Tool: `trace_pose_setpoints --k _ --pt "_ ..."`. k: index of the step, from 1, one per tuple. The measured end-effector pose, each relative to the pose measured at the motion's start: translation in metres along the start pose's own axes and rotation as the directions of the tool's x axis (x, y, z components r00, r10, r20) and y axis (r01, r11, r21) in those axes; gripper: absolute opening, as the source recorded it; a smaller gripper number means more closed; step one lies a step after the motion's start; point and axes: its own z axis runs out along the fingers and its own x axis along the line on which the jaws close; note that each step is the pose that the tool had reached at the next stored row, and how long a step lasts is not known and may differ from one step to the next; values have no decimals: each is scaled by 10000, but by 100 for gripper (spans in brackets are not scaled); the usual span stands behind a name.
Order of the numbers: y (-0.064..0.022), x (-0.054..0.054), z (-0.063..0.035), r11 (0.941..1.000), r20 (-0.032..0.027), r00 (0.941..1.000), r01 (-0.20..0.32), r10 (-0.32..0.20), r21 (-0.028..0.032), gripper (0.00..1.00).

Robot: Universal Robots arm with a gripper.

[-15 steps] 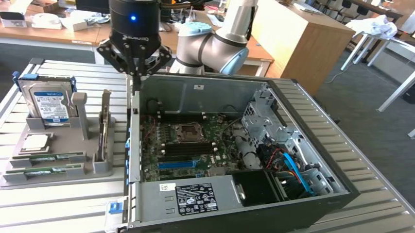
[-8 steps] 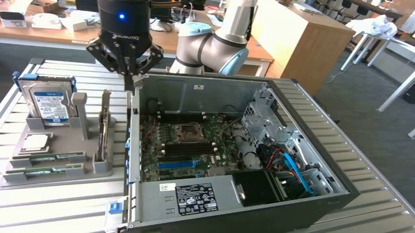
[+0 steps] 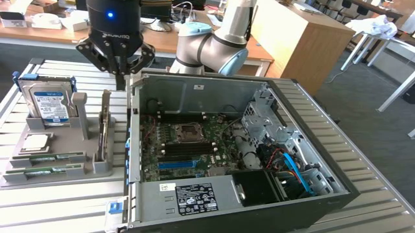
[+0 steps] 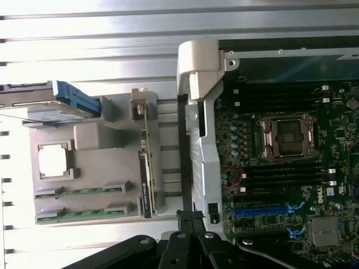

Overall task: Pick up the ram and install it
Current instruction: 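Reach for the ram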

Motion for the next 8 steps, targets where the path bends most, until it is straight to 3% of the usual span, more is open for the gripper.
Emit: trace_pose_setpoints --k 8 --pt "-13 167 -3 10000 0 10000 0 0 0 10"
